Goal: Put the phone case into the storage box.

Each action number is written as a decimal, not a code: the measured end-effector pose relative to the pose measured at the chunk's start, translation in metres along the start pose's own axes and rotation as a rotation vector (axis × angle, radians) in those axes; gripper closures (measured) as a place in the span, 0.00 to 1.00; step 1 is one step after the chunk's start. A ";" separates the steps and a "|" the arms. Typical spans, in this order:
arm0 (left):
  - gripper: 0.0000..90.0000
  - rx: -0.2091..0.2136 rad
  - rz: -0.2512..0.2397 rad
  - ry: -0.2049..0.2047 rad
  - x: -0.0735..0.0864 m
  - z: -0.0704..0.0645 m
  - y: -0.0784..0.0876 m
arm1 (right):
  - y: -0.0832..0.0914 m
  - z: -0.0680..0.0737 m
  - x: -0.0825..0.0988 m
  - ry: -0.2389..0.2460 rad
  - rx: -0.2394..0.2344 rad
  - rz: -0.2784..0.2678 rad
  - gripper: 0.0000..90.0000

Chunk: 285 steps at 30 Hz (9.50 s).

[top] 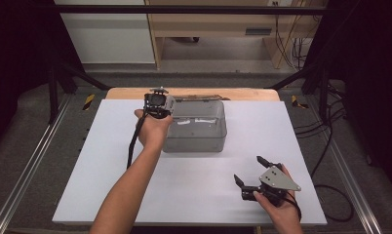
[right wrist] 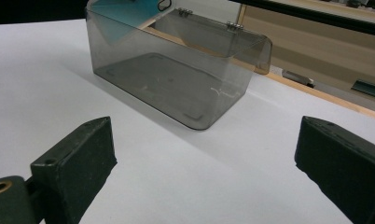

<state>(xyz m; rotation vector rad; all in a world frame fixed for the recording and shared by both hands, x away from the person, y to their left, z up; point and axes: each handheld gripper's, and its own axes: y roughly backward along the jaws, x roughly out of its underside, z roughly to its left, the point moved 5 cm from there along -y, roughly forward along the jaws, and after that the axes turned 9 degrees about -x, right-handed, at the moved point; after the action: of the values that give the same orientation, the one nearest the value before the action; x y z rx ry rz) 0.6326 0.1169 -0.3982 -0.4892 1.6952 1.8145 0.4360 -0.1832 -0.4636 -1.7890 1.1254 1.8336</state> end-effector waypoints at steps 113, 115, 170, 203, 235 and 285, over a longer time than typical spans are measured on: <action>0.83 0.050 -0.011 -0.010 0.017 -0.012 -0.036 | -0.010 0.008 0.009 0.016 -0.036 0.077 0.06; 0.84 0.043 -0.018 -0.011 0.016 -0.012 -0.037 | -0.010 0.009 0.009 0.015 -0.037 0.078 0.06; 0.90 -0.019 -0.048 -0.032 0.025 -0.006 -0.030 | -0.014 0.012 0.011 0.028 -0.057 0.095 0.06; 0.84 0.012 -0.125 -0.074 0.016 -0.009 -0.020 | -0.014 0.013 0.011 0.026 -0.063 0.098 0.06; 0.52 0.097 -0.274 -0.135 0.008 -0.012 -0.001 | -0.014 0.010 0.012 0.013 -0.051 0.098 0.06; 0.05 0.247 -0.608 -0.084 0.018 0.020 0.057 | -0.012 0.008 0.011 0.005 -0.049 0.097 0.05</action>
<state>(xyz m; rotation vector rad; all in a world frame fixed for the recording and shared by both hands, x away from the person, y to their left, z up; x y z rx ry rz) 0.5847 0.1396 -0.3637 -0.7156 1.4745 1.1594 0.4377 -0.1727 -0.4782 -1.7957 1.1985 1.9289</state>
